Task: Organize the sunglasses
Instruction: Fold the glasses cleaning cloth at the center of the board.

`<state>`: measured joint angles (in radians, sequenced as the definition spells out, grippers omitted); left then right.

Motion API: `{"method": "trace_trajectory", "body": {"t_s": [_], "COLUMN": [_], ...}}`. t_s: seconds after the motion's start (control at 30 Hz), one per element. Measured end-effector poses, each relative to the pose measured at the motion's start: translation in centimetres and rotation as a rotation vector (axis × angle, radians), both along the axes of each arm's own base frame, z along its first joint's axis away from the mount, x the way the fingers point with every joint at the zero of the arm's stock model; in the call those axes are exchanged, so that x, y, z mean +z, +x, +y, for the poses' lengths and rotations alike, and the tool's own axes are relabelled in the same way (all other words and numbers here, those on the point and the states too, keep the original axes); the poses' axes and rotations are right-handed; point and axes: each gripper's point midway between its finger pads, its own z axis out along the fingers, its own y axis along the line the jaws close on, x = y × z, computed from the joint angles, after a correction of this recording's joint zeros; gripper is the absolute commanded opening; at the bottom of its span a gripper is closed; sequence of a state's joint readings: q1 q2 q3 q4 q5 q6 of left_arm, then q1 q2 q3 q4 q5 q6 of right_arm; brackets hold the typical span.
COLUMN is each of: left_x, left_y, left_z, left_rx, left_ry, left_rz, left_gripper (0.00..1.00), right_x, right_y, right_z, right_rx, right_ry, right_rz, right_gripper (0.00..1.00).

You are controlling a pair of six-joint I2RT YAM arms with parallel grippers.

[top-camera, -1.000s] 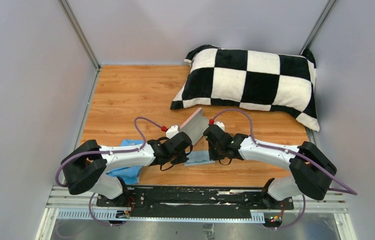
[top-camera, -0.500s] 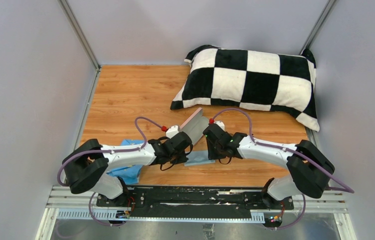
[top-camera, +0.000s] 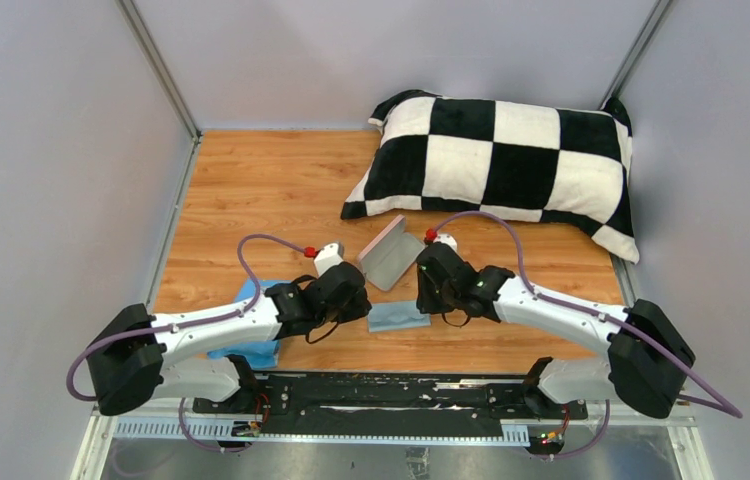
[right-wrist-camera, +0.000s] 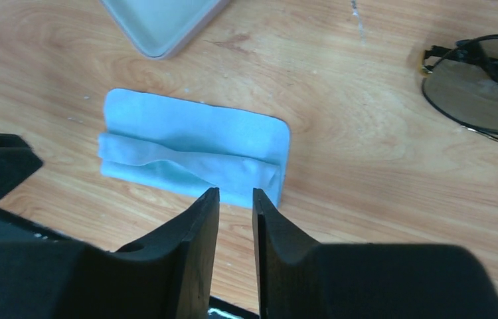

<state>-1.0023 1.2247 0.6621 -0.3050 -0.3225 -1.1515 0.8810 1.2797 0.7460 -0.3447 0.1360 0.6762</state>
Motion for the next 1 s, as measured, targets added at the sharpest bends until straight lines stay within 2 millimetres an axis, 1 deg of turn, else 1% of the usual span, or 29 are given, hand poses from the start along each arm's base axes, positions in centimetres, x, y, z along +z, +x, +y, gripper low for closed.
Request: {"method": "trace_trajectory", "body": {"t_s": [0.1, 0.23, 0.33, 0.4, 0.5, 0.57, 0.8, 1.0], "left_x": [-0.6, -1.7, -1.6, -1.3, -1.2, -1.5, -3.5, -3.3], "left_y": [-0.7, -1.7, -2.6, -2.9, -3.1, -3.1, -3.4, -2.9], "left_z": [0.4, 0.2, -1.1, -2.0, -3.1, -3.6, -4.3, -4.4], "left_rx": [-0.011, -0.045, -0.094, -0.119, -0.148, -0.16, -0.196, -0.201], "left_ry": [-0.028, -0.04, -0.072, -0.103, -0.138, -0.146, -0.112, -0.103], "left_rz": [0.001, 0.024, 0.025, 0.024, 0.026, 0.033, 0.074, 0.056], "left_gripper": [0.28, 0.27, 0.27, 0.27, 0.27, 0.27, 0.25, 0.25], "right_x": [0.6, 0.1, -0.7, -1.0, -1.2, -1.3, -2.4, -3.2], "right_y": [-0.3, -1.4, -2.4, -2.8, -3.2, -3.3, -3.5, -3.6], "right_z": [0.8, 1.7, 2.0, 2.1, 2.4, 2.7, 3.1, 3.1], "right_rx": [0.03, 0.079, 0.112, 0.126, 0.142, 0.15, 0.162, 0.162], "right_ry": [0.053, 0.102, 0.123, 0.132, 0.144, 0.15, 0.147, 0.13], "right_rz": [-0.001, 0.037, 0.074, 0.092, 0.11, 0.118, 0.152, 0.171], "right_gripper": [0.25, 0.22, 0.21, 0.21, 0.2, 0.19, 0.18, 0.17]}}
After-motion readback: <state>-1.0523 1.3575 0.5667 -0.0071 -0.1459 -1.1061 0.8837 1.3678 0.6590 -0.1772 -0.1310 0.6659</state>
